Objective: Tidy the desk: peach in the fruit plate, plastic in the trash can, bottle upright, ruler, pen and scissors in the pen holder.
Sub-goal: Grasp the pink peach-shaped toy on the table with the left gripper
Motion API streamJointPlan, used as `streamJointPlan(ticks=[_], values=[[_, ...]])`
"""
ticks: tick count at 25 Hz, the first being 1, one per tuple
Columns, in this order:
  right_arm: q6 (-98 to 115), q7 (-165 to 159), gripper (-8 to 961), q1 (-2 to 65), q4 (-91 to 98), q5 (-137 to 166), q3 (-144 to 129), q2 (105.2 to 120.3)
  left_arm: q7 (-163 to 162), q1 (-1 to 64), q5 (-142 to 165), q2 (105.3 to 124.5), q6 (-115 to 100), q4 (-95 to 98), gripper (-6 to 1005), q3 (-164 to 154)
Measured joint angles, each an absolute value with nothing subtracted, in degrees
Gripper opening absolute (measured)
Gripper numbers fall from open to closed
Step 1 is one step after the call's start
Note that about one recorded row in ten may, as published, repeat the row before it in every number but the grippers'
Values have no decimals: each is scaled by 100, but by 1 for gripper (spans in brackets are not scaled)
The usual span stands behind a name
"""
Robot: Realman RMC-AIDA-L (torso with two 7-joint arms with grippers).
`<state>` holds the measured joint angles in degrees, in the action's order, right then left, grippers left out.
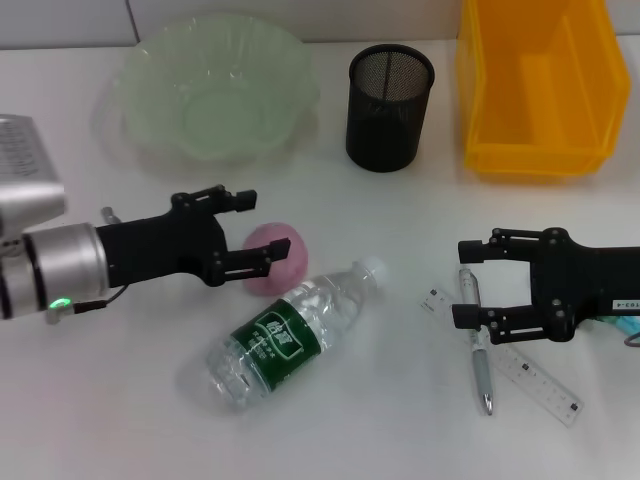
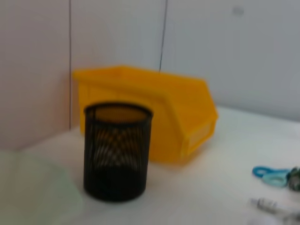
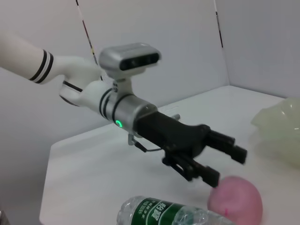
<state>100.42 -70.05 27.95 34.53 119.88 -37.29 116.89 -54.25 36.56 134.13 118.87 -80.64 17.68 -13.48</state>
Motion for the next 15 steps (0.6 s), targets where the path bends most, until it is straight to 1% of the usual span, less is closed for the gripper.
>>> streamJointPlan(ticks=[3,5,13,15], values=[[10039,-7006,817,2791,3454,11988,-3732,11689,-5425,3656,13413,11887,-8064,1768,808,-1348],[10037,-7007,817,2784,3454,11988,-3733,11690,-5813,3801,13402,11890,-7488,1654,808,-1760],[10018,-7021,816,2744,3454,11988,-3728,11689,-6072,3956,13406,11893,-6986,1565,807,-2248],[10013,-7022,816,2742,3455,11988,-3720,11689,-6167,3973,13384,11892,-6927,1607,726,-2300]])
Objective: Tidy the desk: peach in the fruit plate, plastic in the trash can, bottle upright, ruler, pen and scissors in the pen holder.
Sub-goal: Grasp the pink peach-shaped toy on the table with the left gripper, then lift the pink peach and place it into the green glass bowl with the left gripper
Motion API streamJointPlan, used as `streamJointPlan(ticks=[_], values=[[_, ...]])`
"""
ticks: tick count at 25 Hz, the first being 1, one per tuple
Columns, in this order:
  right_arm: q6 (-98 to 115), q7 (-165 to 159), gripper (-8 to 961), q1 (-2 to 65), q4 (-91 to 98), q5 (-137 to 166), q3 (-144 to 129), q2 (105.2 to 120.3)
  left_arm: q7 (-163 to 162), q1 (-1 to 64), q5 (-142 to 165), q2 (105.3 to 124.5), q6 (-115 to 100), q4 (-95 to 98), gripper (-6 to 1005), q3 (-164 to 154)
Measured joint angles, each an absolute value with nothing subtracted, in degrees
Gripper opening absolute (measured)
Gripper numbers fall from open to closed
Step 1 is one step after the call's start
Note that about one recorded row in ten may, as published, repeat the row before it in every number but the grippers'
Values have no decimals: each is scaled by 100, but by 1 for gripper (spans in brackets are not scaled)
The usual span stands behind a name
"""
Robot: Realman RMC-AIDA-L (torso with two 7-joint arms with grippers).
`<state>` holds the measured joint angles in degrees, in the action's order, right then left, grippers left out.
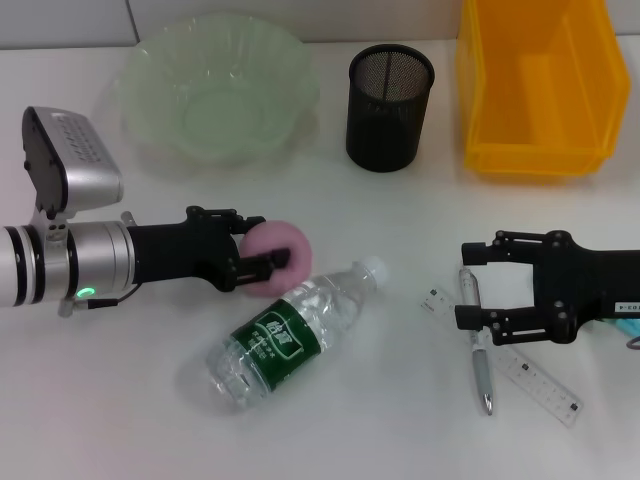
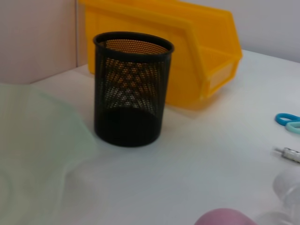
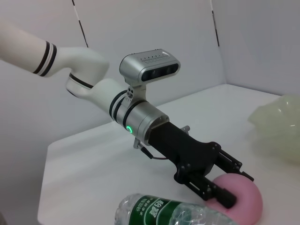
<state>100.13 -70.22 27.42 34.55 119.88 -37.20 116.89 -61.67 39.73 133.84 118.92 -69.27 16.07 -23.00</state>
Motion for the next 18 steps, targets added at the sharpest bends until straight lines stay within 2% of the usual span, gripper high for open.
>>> streamJointPlan(ticks=[9,16,18], values=[[9926,-7022,816,2724,3439,11988,-3693,11689,-6223,3973,13190,11892,-6928,1605,383,-2315],[9883,-7022,816,2689,3436,11986,-3684,11689,-6227,3902,12452,11848,-7944,1956,247,-2281],[9883,-7022,816,2689,3436,11978,-3680,11690,-6191,3855,11736,11847,-8289,2231,237,-2277]])
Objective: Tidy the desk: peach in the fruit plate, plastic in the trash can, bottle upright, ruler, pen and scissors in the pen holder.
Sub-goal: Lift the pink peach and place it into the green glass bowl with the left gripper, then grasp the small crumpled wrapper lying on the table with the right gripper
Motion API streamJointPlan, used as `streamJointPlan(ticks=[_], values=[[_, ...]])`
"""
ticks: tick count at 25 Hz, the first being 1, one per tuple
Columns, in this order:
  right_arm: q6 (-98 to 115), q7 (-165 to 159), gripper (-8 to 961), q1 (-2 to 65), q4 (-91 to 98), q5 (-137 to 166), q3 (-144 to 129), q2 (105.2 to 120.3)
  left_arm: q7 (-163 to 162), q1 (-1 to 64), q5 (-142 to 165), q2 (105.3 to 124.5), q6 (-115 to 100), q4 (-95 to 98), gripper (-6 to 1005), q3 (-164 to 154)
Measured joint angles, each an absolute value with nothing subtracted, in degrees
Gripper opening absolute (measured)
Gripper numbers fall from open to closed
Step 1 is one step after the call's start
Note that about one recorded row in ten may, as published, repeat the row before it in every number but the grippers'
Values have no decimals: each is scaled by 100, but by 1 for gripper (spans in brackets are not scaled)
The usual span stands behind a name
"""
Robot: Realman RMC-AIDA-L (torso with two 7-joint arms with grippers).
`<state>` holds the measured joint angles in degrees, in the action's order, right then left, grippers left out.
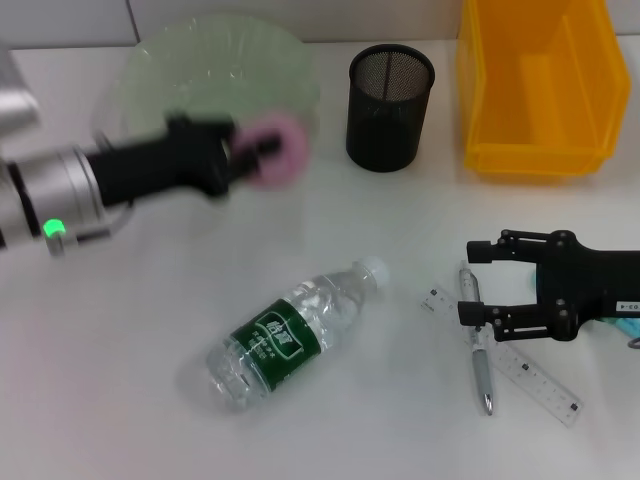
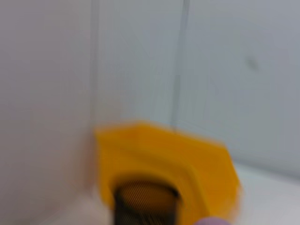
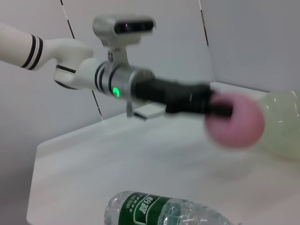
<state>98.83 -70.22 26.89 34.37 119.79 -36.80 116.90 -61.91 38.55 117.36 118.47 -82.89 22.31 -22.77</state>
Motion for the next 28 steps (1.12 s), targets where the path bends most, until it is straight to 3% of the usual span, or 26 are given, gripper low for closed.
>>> streamJointPlan(ticks=[4,8,15,28], values=[[9882,-7023,816,2689,3436,11959,-3673,11689,-6114,3949,10489,11855,-7463,2262,218,-2362],[9880,-7023,815,2690,3436,11946,-3673,11689,-6130,4443,10311,11875,-5711,2016,196,-2741],[9818,-7051,815,2704,3428,11964,-3685,11699,-5771,4747,10242,11912,-4868,1641,145,-2835],[9747,-7352,815,2698,3468,11979,-3690,11707,-5649,4660,9993,11918,-4990,1573,583,-2857]])
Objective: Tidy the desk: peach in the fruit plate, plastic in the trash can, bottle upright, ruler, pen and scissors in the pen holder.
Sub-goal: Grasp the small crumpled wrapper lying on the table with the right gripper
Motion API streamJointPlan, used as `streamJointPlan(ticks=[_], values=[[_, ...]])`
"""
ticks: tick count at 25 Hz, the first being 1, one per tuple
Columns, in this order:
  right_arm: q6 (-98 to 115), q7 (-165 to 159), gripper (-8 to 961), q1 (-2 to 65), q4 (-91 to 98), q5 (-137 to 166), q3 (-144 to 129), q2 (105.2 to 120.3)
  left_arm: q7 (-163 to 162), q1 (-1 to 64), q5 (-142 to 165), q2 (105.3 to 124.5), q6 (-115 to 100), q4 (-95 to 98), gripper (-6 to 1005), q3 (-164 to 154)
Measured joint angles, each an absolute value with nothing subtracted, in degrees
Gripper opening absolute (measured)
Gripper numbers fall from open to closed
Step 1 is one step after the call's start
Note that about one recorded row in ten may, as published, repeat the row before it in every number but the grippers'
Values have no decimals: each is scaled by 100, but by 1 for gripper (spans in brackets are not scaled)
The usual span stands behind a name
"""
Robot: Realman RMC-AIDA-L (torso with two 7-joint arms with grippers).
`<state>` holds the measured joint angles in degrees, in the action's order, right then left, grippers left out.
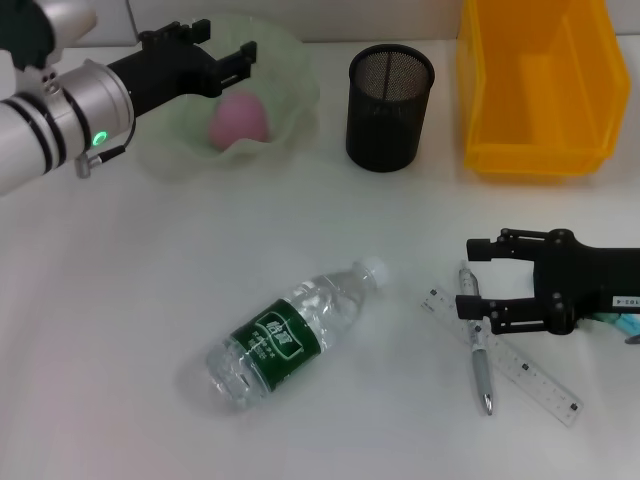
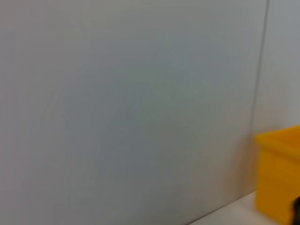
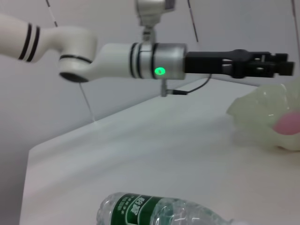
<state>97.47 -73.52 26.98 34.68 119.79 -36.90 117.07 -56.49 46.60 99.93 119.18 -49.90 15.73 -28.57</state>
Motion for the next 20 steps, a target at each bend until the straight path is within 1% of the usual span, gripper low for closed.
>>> streamJointPlan(ticks=[3,5,6,7,8,9,11,13,16,18,20], values=[[9828,-7525,814,2685,3584,11957,-3671,11689,-5674,4434,9987,11891,-5829,1642,649,-2840],[9945,-7771,814,2675,3790,11935,-3630,11672,-5674,4434,9987,11891,-5829,1642,692,-2840],[10011,-7921,814,2671,3929,11930,-3585,11667,-5648,4206,9985,11872,-6599,1725,714,-2831],[10111,-8147,814,2671,4118,11924,-3509,11661,-5648,4206,9985,11872,-6599,1725,736,-2831],[10217,-8345,814,2674,4303,11924,-3435,11654,-5604,3879,10004,11862,-7576,1850,757,-2872],[10328,-8587,814,2685,4518,11923,-3363,11644,-5582,3689,10024,11852,-8017,1886,779,-2908],[10471,-9239,814,2725,5009,11932,-3309,11605,-5538,3474,10032,11840,-8422,1968,787,-3007],[10570,-10074,814,2787,5663,12037,-3336,11536,-5426,3283,10033,11838,-8710,2127,796,-3230],[10978,-11367,814,2993,6865,12714,-3446,11440,-5386,3149,10035,11835,-8808,2295,808,-3535],[11253,-11922,814,3152,7528,13300,-3629,11412,-5478,3073,10040,11821,-8824,2466,808,-3908],[11496,-12320,814,3282,8114,13950,-3989,11418,-5515,3044,10041,11819,-8768,2525,808,-4022]])
